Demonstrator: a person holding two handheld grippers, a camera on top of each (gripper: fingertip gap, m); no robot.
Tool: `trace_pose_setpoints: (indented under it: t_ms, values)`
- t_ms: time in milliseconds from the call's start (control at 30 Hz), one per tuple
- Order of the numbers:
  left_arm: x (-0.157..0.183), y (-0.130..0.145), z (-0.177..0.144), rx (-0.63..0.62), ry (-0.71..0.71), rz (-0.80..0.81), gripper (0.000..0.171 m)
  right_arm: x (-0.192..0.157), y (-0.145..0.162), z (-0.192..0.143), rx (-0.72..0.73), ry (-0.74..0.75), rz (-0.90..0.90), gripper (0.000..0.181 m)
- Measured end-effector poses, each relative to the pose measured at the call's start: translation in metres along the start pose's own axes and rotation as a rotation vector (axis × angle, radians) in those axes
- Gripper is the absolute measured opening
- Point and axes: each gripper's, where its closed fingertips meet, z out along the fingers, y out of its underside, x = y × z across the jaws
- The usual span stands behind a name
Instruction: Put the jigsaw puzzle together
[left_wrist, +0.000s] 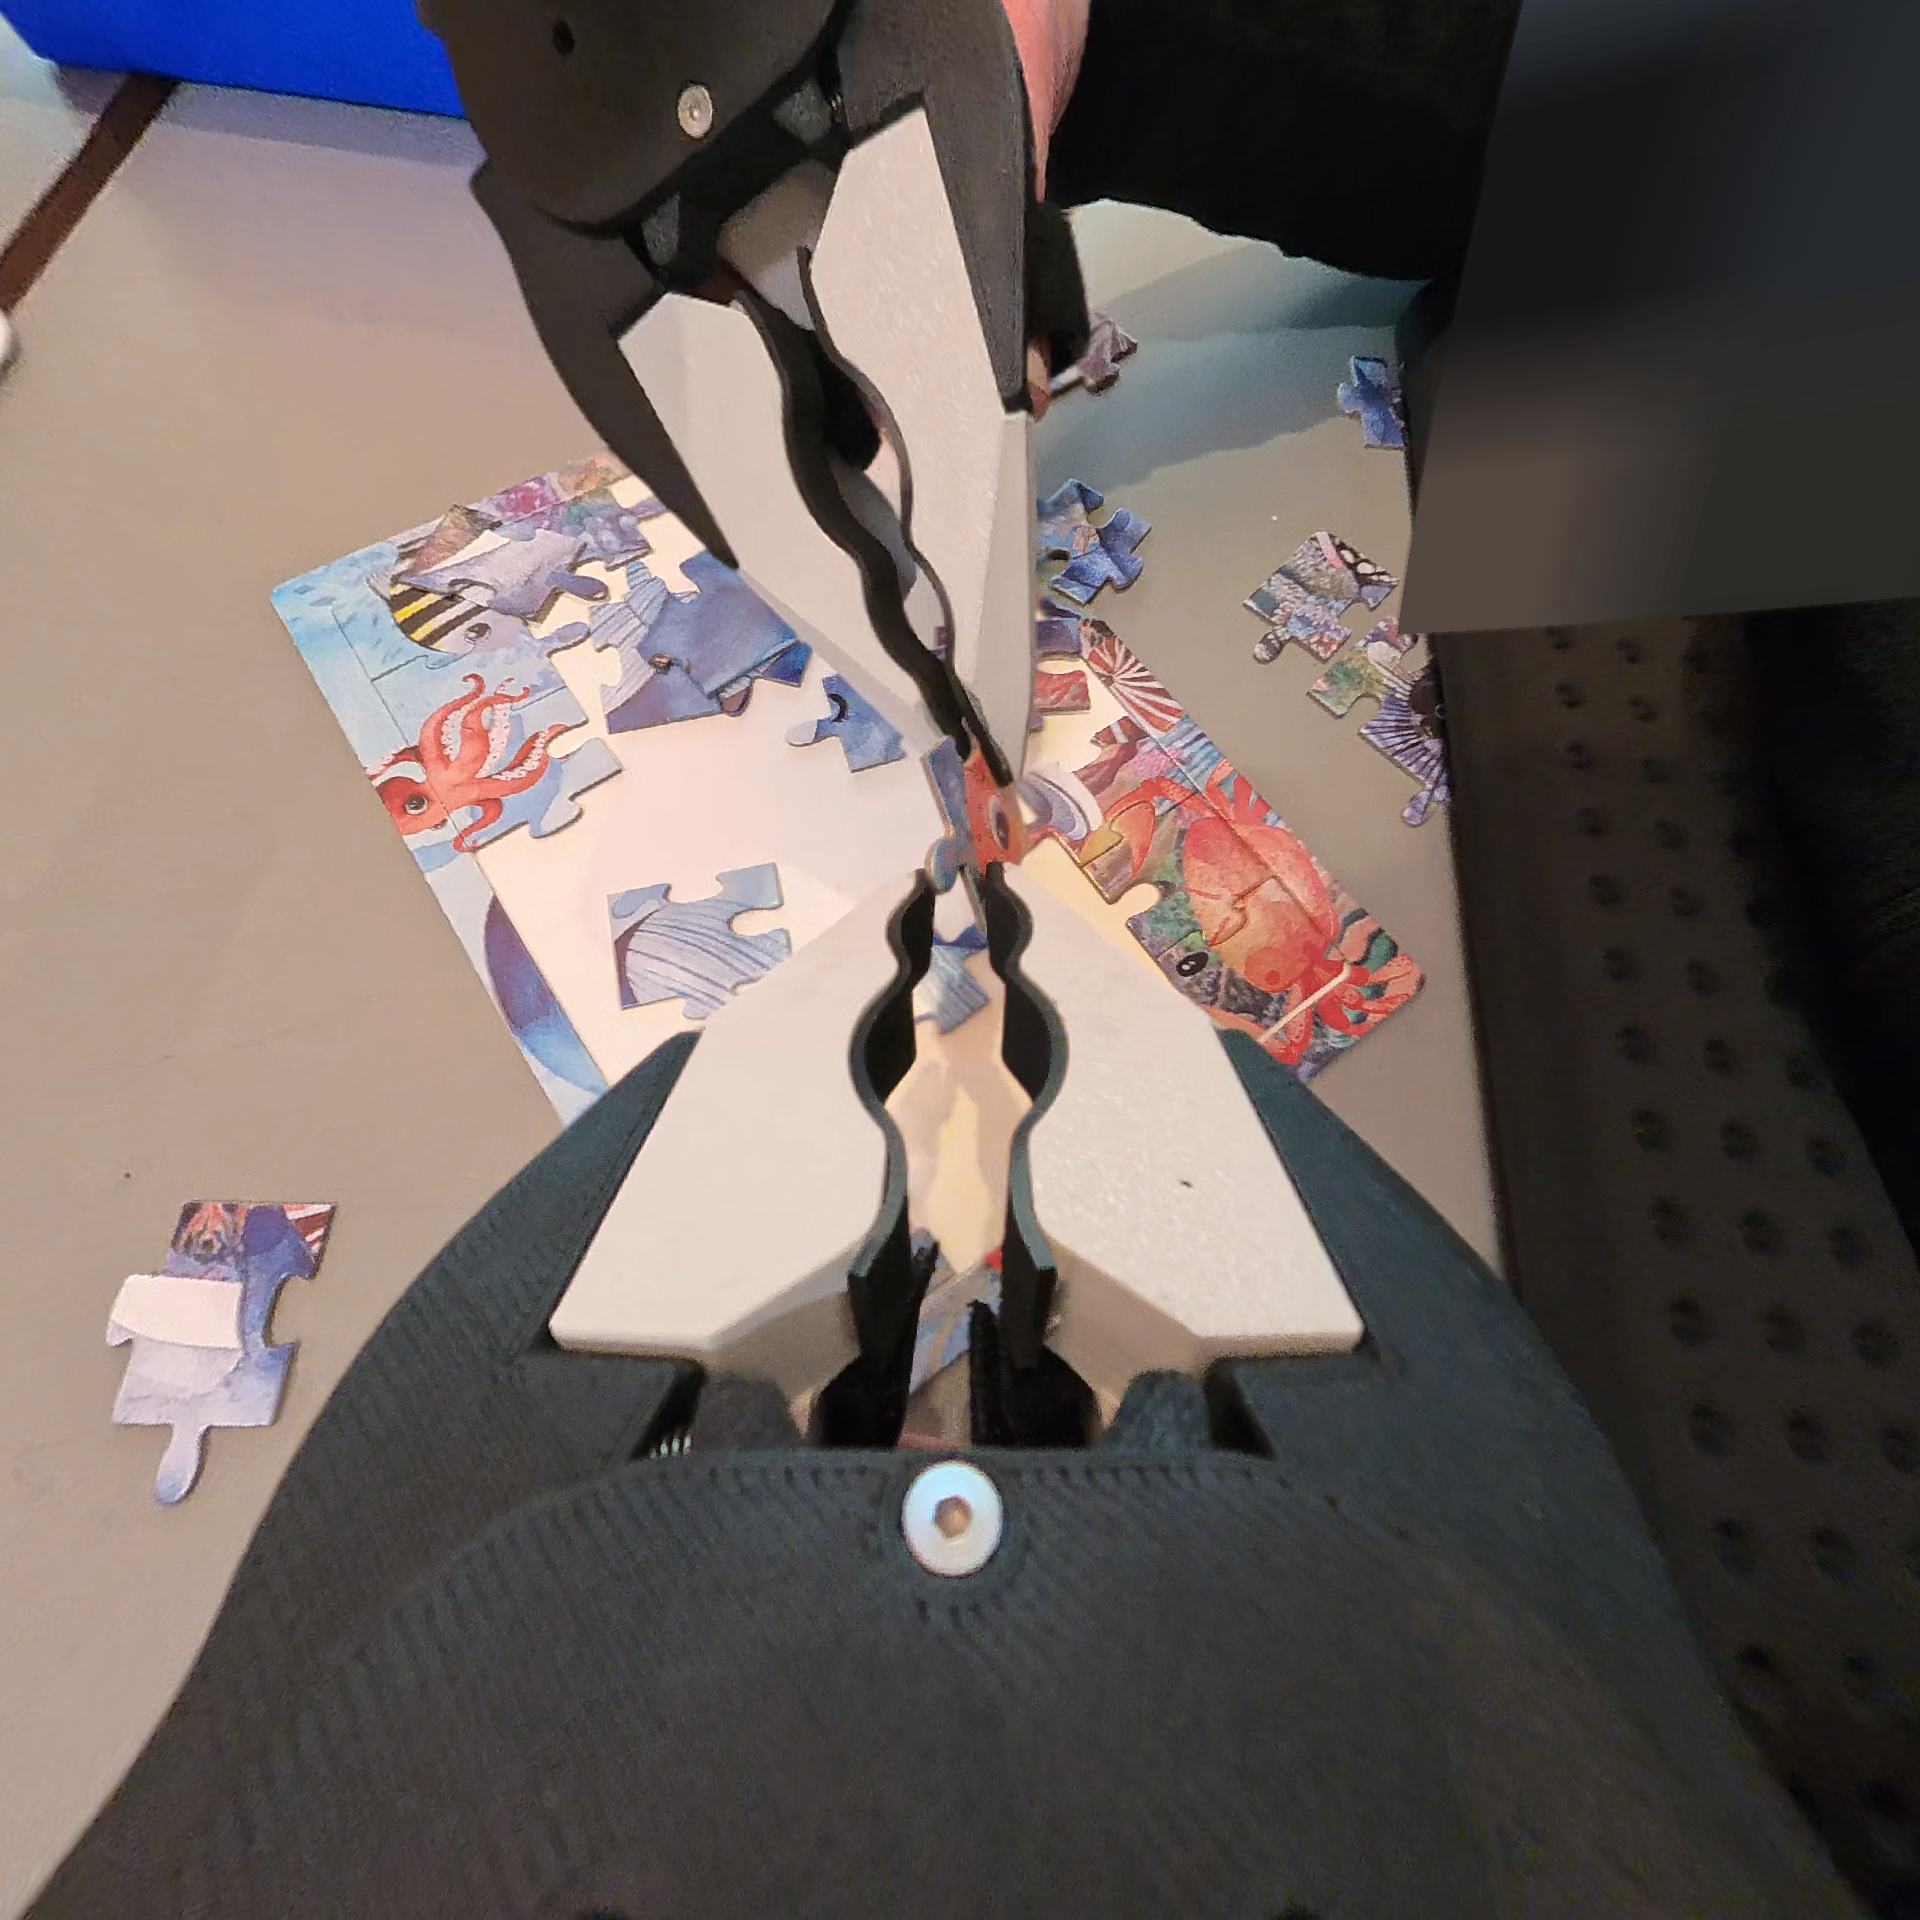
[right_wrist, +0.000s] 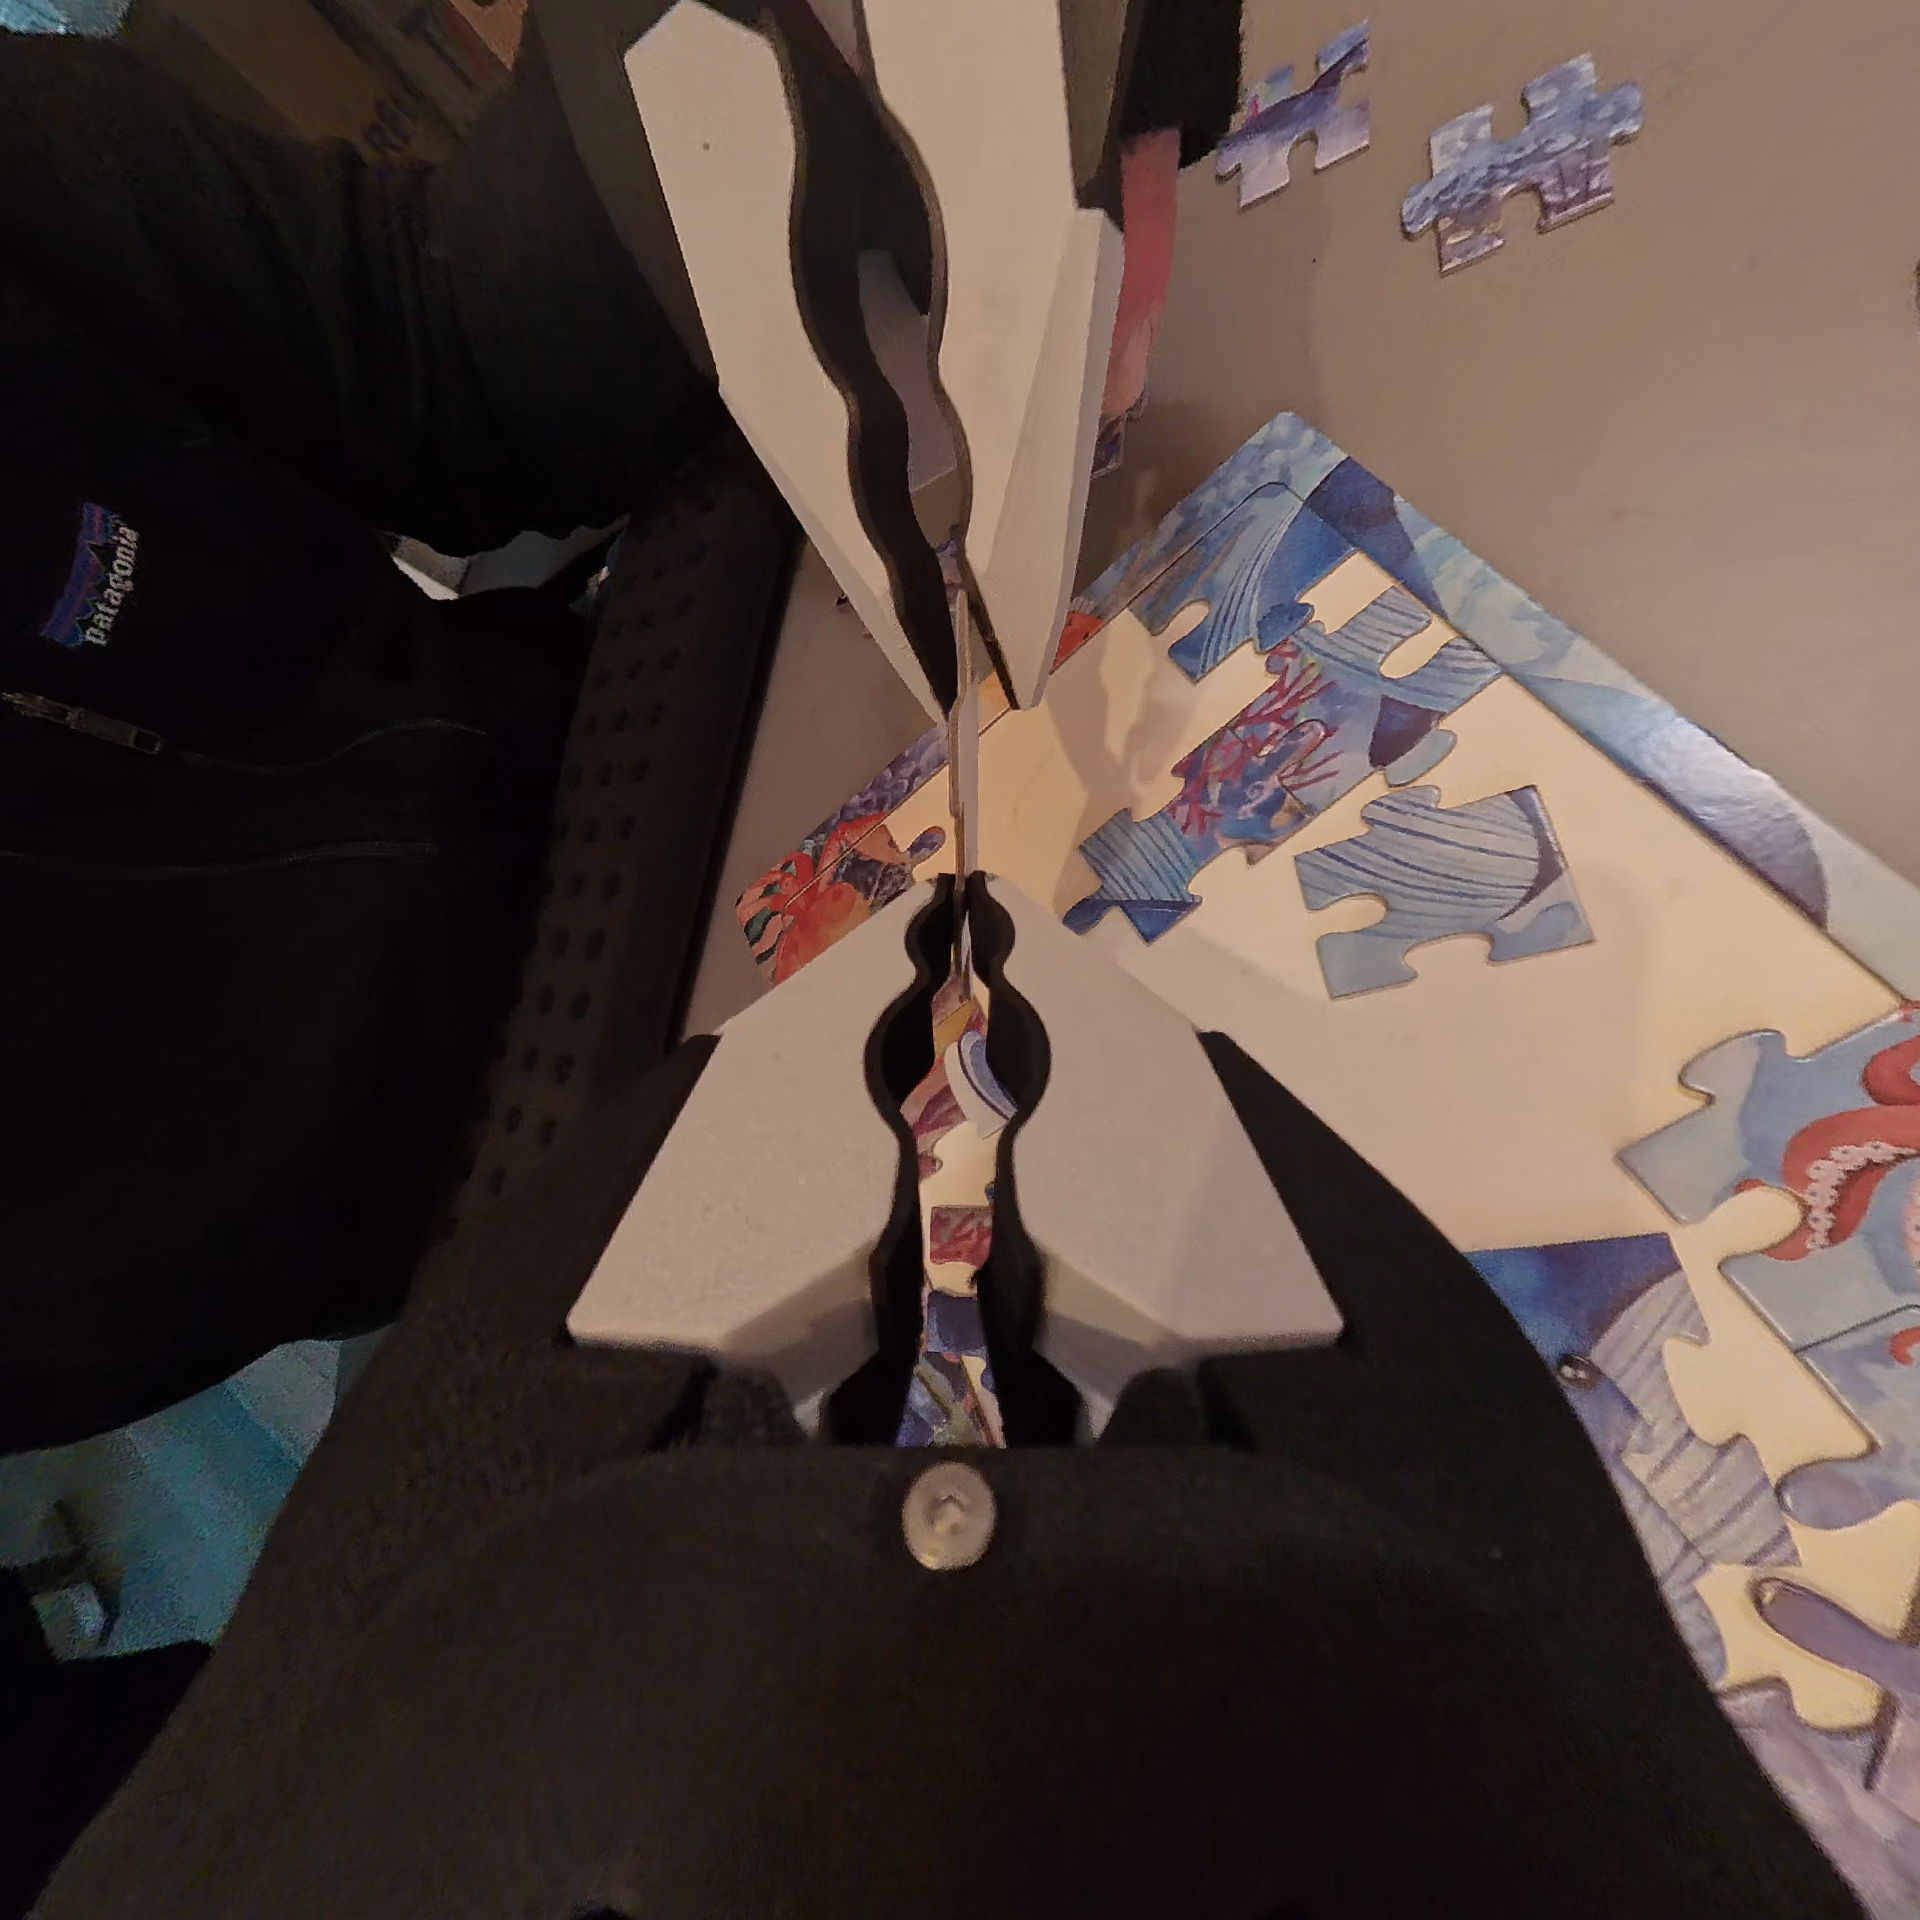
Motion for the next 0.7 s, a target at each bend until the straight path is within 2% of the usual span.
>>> trace_pose_setpoints:
  t_ms: [333,433,633,700]
  values:
    - [0.004,0.015,0.012,-0.044,0.080,-0.071,0.008,-0.001,0.020,0.021,-0.111,-0.022,0.018,0.001]
    - [0.004,0.015,0.013,-0.043,0.089,-0.076,0.001,0.000,0.027,0.029,-0.152,-0.025,0.016,0.001]
    - [0.009,0.018,0.015,-0.052,0.118,-0.083,0.002,-0.001,0.031,0.035,-0.174,-0.041,0.020,0.000]
    - [0.011,0.017,0.016,-0.050,0.124,-0.079,0.007,-0.004,0.032,0.036,-0.182,-0.055,0.021,0.000]
